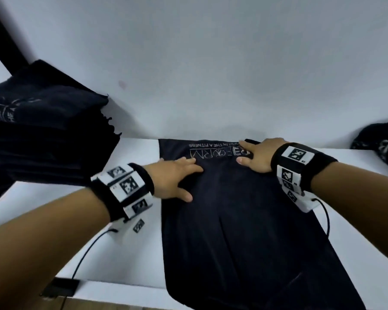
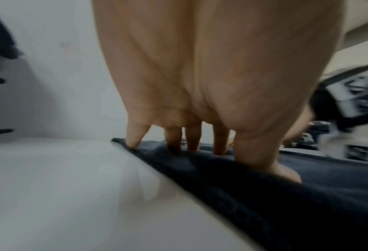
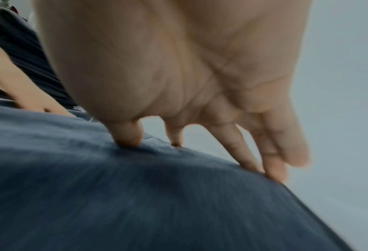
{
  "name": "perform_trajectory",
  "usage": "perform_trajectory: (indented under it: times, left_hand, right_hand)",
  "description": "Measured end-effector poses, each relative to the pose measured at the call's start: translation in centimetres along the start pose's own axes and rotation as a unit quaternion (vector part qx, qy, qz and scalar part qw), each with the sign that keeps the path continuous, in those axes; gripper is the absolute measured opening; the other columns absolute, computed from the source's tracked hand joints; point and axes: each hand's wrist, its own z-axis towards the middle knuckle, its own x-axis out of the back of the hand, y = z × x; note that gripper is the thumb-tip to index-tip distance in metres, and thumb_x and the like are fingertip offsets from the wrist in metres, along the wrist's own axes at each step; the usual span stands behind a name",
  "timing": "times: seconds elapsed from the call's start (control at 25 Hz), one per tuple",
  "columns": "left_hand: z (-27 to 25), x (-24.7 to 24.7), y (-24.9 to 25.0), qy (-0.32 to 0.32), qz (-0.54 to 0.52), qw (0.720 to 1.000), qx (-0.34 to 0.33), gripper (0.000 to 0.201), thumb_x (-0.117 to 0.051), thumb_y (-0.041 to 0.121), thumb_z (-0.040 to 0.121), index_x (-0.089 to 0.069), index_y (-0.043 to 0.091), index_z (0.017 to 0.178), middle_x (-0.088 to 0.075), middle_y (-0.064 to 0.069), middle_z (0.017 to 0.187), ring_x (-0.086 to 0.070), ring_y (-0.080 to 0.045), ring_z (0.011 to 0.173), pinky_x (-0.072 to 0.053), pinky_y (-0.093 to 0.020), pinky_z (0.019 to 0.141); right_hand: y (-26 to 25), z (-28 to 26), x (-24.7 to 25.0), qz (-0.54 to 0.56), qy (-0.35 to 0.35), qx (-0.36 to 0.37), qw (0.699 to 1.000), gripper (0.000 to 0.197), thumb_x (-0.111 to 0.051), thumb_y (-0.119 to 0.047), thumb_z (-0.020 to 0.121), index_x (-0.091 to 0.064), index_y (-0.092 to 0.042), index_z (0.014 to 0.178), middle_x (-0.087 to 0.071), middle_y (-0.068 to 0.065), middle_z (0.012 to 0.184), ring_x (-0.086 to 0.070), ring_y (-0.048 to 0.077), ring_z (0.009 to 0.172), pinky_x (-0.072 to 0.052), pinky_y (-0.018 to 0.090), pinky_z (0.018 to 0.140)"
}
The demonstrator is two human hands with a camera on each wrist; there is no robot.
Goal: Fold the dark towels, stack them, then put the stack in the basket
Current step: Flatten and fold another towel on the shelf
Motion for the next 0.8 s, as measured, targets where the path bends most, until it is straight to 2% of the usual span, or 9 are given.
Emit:
perform_trajectory:
  times: [0.12, 0.2, 0.24, 0.36, 0.44, 0.52, 0.64, 0.76, 0.8]
  left_hand:
    - [1.0, 2.0, -1.8, -0.019, 0.033, 0.999, 0.019, 0.082, -0.066, 0.041, 0.086, -0.015, 0.043, 0.150, 0.001, 0.011, 0.162, 0.003, -0.019, 0.150, -0.003, -0.066, 0.113]
    - [1.0, 2.5, -1.0, 0.018, 0.091, 0.995, 0.023, 0.079, -0.065, 0.038, 0.087, -0.019, 0.041, 0.150, 0.000, 0.009, 0.162, 0.003, -0.021, 0.150, -0.001, -0.066, 0.113]
    - [0.3, 2.1, -0.3, 0.056, 0.105, 0.993, 0.015, 0.075, -0.064, 0.037, 0.088, -0.022, 0.039, 0.150, -0.004, 0.007, 0.162, 0.000, -0.021, 0.150, -0.004, -0.064, 0.114]
    - [-5.3, -0.8, 1.8, 0.231, -0.003, 0.971, -0.060, 0.054, -0.061, 0.038, 0.088, -0.044, 0.030, 0.138, -0.041, 0.004, 0.146, -0.042, -0.019, 0.133, -0.033, -0.047, 0.110]
    - [-9.7, -3.6, 3.1, 0.332, -0.096, 0.930, -0.124, 0.031, -0.060, 0.039, 0.087, -0.059, 0.026, 0.116, -0.060, 0.008, 0.114, -0.059, -0.014, 0.103, -0.048, -0.035, 0.090]
    - [-13.0, -6.2, 3.8, 0.329, -0.128, 0.928, -0.118, 0.015, -0.057, 0.040, 0.086, -0.063, 0.027, 0.089, -0.063, 0.013, 0.084, -0.060, -0.008, 0.078, -0.050, -0.030, 0.074]
    - [-16.5, -10.6, 5.1, 0.227, -0.181, 0.957, -0.015, 0.037, -0.058, 0.047, 0.087, -0.056, 0.023, 0.058, -0.055, 0.010, 0.050, -0.053, -0.007, 0.051, -0.044, -0.028, 0.056]
    - [-17.6, -14.0, 7.8, 0.284, -0.169, 0.943, 0.048, 0.040, -0.049, 0.053, 0.083, -0.052, 0.024, 0.056, -0.053, 0.009, 0.048, -0.052, -0.010, 0.050, -0.041, -0.028, 0.052]
    - [-17.4, -15.5, 9.0, 0.289, -0.199, 0.935, 0.054, 0.038, -0.049, 0.052, 0.083, -0.053, 0.025, 0.057, -0.055, 0.009, 0.049, -0.053, -0.009, 0.052, -0.042, -0.028, 0.053]
  right_hand:
    - [1.4, -3.3, -1.6, 0.098, 0.025, 0.026, 0.995, 0.080, -0.040, -0.069, 0.088, -0.001, -0.042, 0.152, -0.039, 0.012, 0.150, -0.041, 0.029, 0.135, -0.038, 0.037, 0.107]
    - [2.4, -7.4, -3.2, 0.181, 0.050, 0.020, 0.982, 0.079, -0.050, -0.062, 0.087, -0.014, -0.036, 0.152, -0.031, 0.010, 0.155, -0.032, 0.025, 0.141, -0.029, 0.038, 0.114]
    - [2.7, -10.0, -4.1, 0.206, 0.072, 0.012, 0.976, 0.073, -0.053, -0.058, 0.088, -0.026, -0.032, 0.150, -0.036, 0.008, 0.152, -0.035, 0.023, 0.139, -0.030, 0.036, 0.114]
    - [2.6, -19.4, -7.4, 0.281, 0.203, -0.031, 0.938, 0.037, -0.067, -0.044, 0.084, -0.064, -0.024, 0.115, -0.065, -0.003, 0.113, -0.059, 0.014, 0.106, -0.046, 0.031, 0.094]
    - [1.6, -24.9, -9.3, 0.334, 0.209, -0.098, 0.914, 0.011, -0.072, -0.037, 0.081, -0.067, -0.027, 0.082, -0.069, -0.013, 0.081, -0.063, 0.004, 0.078, -0.049, 0.025, 0.072]
    - [0.4, -28.1, -11.0, 0.350, 0.166, -0.159, 0.908, 0.017, -0.073, -0.037, 0.080, -0.064, -0.029, 0.068, -0.066, -0.014, 0.066, -0.060, 0.002, 0.066, -0.041, 0.022, 0.057]
    - [-0.9, -30.1, -13.5, 0.358, 0.163, -0.235, 0.889, 0.023, -0.071, -0.040, 0.080, -0.063, -0.023, 0.067, -0.065, -0.009, 0.064, -0.060, 0.009, 0.063, -0.038, 0.026, 0.053]
    - [-2.4, -28.8, -17.9, 0.446, 0.142, -0.241, 0.850, 0.019, -0.076, -0.030, 0.078, -0.067, -0.014, 0.084, -0.071, -0.004, 0.087, -0.064, 0.016, 0.081, -0.044, 0.029, 0.069]
    - [-3.4, -28.2, -19.3, 0.538, 0.106, -0.202, 0.811, 0.024, -0.077, -0.020, 0.078, -0.066, -0.012, 0.098, -0.070, -0.003, 0.101, -0.064, 0.016, 0.094, -0.046, 0.029, 0.079]
